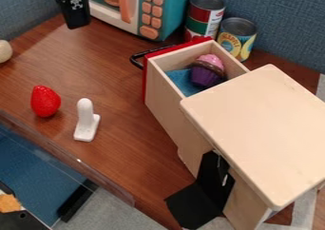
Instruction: Close the drawer
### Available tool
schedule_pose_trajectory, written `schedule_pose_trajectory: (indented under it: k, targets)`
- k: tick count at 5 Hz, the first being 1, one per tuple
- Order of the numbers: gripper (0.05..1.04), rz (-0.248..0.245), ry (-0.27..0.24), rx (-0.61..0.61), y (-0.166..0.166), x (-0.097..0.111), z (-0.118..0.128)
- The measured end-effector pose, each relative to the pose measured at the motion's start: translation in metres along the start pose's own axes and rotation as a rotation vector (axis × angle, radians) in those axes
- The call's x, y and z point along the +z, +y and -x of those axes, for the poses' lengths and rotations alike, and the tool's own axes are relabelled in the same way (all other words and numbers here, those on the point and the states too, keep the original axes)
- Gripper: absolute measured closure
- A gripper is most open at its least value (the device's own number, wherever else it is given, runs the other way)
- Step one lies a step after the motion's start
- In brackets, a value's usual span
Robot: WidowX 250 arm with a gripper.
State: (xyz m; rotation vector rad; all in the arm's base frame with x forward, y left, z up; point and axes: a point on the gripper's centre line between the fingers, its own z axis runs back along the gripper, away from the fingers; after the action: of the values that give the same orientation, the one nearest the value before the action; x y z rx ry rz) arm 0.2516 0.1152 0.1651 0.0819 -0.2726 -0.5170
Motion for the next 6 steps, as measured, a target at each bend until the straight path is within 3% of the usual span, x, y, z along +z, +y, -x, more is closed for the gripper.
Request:
schedule_pose_trajectory:
  k: [1,2,3,4,5,6]
  targets:
    - [0.082,0.010,0.010,-0.002,0.001,-0.006,0.001]
    - [0.082,-0.039,0.017,-0.059,0.018,-0.028,-0.001]
    - [0.082,-0.033,-0.013,-0.179,0.033,-0.052,-0.010]
    - [0.082,0.017,-0.023,-0.294,0.061,-0.068,-0.016]
    - [0.083,0.118,0.012,-0.485,0.084,-0.086,-0.026]
    - [0.082,0.228,0.011,-0.736,0.088,-0.102,-0.040]
